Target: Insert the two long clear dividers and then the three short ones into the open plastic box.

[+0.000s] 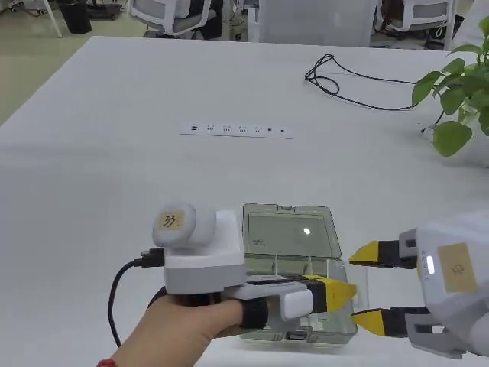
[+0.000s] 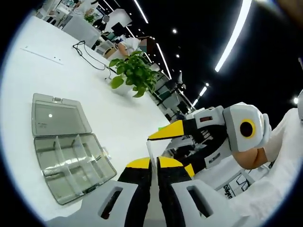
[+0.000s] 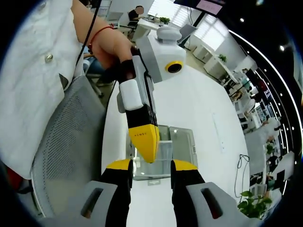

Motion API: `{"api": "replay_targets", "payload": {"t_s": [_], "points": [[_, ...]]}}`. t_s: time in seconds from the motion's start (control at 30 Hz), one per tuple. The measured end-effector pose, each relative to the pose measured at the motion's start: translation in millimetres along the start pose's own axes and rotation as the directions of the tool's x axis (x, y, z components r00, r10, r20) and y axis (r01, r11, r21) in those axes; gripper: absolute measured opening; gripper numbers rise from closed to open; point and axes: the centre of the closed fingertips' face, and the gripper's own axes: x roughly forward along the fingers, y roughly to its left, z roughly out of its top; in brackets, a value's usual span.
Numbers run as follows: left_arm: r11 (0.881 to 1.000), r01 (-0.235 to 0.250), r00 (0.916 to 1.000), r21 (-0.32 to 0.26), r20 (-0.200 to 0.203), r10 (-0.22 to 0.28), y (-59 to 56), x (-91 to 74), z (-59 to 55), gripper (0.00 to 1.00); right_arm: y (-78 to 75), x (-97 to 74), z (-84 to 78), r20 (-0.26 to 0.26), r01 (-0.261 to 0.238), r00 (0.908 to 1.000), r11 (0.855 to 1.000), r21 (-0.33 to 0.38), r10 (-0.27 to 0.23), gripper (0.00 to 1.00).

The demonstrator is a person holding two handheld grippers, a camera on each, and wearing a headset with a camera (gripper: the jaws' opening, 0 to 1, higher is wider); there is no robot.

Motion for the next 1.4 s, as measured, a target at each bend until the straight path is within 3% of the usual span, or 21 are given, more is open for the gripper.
{"api": "replay_targets", "payload": {"t_s": [0.47, 0.63, 0.7, 0.73, 0.87, 1.07, 1.13, 1.2, 1.27, 1.37, 1.4], "points": [[1.0, 0.002, 0.9999, -0.02, 0.017, -0.002, 0.5, -0.8, 2.6, 0.0, -3.4, 1.2, 0.6, -0.002, 0.016, 0.9999, 1.0, -0.004, -0.016, 0.34], [1.0, -0.003, 0.9999, 0.018, 0.016, 0.003, 1.3, -2.2, 3.6, 0.0, -6.1, -3.3, 2.0, 0.017, 0.01, 0.9998, 1.0, 0.016, -0.01, 0.34], [0.997, -0.013, 0.9999, 0.075, 0.005, 0.013, 3.4, -4.0, 3.3, 0.0, -5.8, -6.4, 3.4, 0.038, -0.007, 0.9993, 0.999, 0.044, 0.006, 0.34], [0.992, -0.015, 0.9999, 0.128, -0.006, 0.015, 4.3, -4.6, 2.5, 0.0, -5.2, -7.3, 4.5, 0.05, -0.018, 0.9986, 0.998, 0.061, 0.015, 0.34], [0.972, 0.015, 0.9992, 0.234, -0.039, -0.006, -0.8, -6.6, -0.5, 0.0, -11.1, -14.4, 7.8, 0.099, -0.044, 0.9945, 0.993, 0.113, 0.033, 0.33], [0.945, 0.045, 0.9982, 0.323, -0.051, -0.03, -7.1, -9.3, 0.2, 0.0, -22.7, -25.7, 13.8, 0.19, -0.117, 0.9784, 0.975, 0.187, 0.08, 0.3], [0.922, 0.065, 0.9966, 0.382, -0.071, -0.041, -10.5, -9.9, -1.2, 0.0, -26.1, -29.5, 15.0, 0.21, -0.138, 0.9731, 0.971, 0.194, 0.096, 0.28], [0.89, 0.084, 0.9951, 0.448, -0.084, -0.052, -14.3, -9.7, -1.7, 0.0, -27.4, -32.8, 16.8, 0.216, -0.152, 0.9704, 0.97, 0.192, 0.109, 0.25], [0.868, 0.102, 0.9934, 0.486, -0.095, -0.064, -18.5, -10.1, -3.2, 0.0, -25.7, -36.5, 20.2, 0.228, -0.184, 0.9637, 0.965, 0.188, 0.139, 0.22], [0.852, 0.117, 0.9924, 0.511, -0.094, -0.08, -23.1, -10.6, -3.5, 0.0, -20.1, -39.5, 23.4, 0.235, -0.234, 0.9531, 0.956, 0.174, 0.191, 0.19], [0.836, 0.123, 0.9918, 0.535, -0.095, -0.085, -24.1, -11.0, -3.9, 0.0, -17.4, -40.1, 24.1, 0.235, -0.252, 0.949, 0.953, 0.167, 0.21, 0.18]]}}
